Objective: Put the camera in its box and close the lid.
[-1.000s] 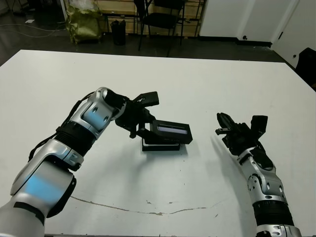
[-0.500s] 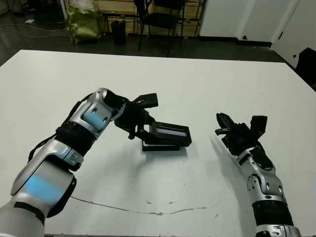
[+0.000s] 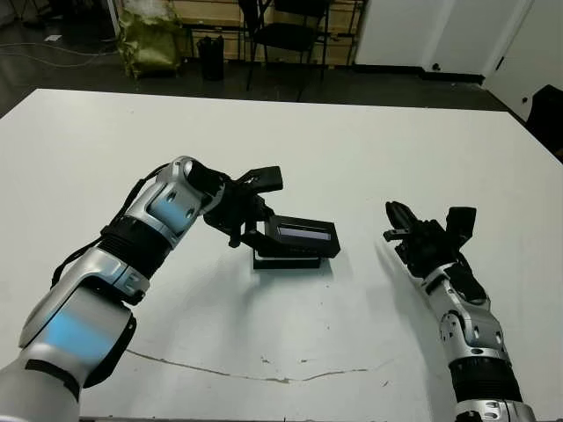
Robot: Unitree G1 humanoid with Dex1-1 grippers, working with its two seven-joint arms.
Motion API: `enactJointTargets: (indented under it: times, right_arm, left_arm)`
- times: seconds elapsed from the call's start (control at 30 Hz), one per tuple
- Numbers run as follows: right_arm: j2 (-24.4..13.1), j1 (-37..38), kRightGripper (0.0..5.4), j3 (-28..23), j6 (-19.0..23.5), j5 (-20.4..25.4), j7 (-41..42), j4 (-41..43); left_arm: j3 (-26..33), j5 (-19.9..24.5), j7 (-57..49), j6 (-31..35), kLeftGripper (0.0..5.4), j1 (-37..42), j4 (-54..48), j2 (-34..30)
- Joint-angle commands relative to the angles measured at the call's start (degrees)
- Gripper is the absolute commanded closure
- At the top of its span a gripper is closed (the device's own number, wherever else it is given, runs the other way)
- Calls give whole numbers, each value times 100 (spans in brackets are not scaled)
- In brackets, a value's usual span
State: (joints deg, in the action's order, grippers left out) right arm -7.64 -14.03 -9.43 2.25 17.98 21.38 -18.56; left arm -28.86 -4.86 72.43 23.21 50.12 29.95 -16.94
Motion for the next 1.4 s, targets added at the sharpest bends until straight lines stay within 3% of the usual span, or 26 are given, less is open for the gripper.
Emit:
enactJointTargets:
  times: [0.03,0.3,0.67,0.93,1.07,1.4]
  right_arm:
    - [-10,30,540,-34,41,15,13,-93]
    - [-34,62,540,15,87,-42,-35,27]
    - [-34,28,540,-27,146,47,20,-52]
    - [-26,28,540,-22,127,59,35,-63]
    - [-18,52,540,-4,167,9,-65,5]
    - [-51,36,540,-13,209,50,13,-23]
  left_arm:
    - [-48,-74,33,33,299,-66,73,-70]
    - [-141,-132,155,96,299,-37,35,-131]
    - [-146,-181,126,-362,299,-137,99,-227]
    - [-136,-170,128,146,299,-147,250,-141]
    - [-186,-278,27,-109,299,-175,231,-156]
    - [-218,-311,19,97,299,-173,207,-166]
